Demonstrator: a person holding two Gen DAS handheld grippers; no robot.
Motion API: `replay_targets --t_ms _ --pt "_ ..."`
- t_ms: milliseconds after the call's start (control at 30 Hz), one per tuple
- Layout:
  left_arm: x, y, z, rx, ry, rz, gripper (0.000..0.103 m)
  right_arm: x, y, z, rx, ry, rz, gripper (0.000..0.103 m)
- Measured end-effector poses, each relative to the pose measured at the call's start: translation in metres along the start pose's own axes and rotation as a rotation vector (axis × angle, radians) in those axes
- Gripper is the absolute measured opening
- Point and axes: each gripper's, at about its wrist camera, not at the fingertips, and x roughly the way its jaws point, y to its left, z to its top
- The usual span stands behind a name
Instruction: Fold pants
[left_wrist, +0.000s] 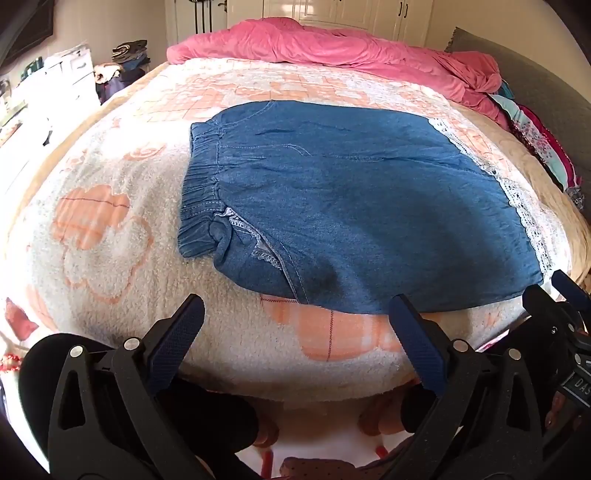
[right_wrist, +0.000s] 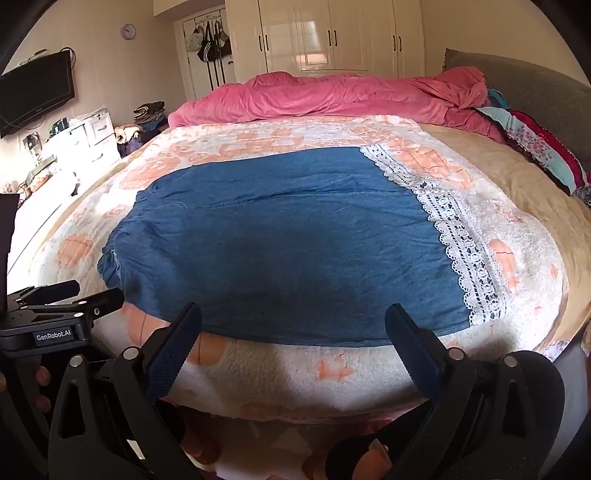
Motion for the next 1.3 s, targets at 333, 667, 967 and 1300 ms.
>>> replay_targets --t_ms 333,667,967,1300 --pt "-0.0064 0.002 0.0018 -0.003 -0.009 -0.01 0.094 -0.0009 0.0004 -0.0013 -0.002 -0.007 0.011 0.099" --pt "-0.0058 0.0045 0.0013 -0.004 -0.01 -0.013 0.094 -0.0021 0.0041 -0.0011 -0.019 -0.013 0.004 0.099" --pt "-0.0058 0.0041 0.0012 -0.001 -0.011 -0.014 0.094 -0.0009 0.0037 -0.0009 -0.016 -0.007 0.006 0.099" --pt "-0.0068 0.002 0.0015 0.002 -0.011 -0.02 0.094 0.0002 0.0039 -0.0017 -0.017 -0.008 0.0 0.099"
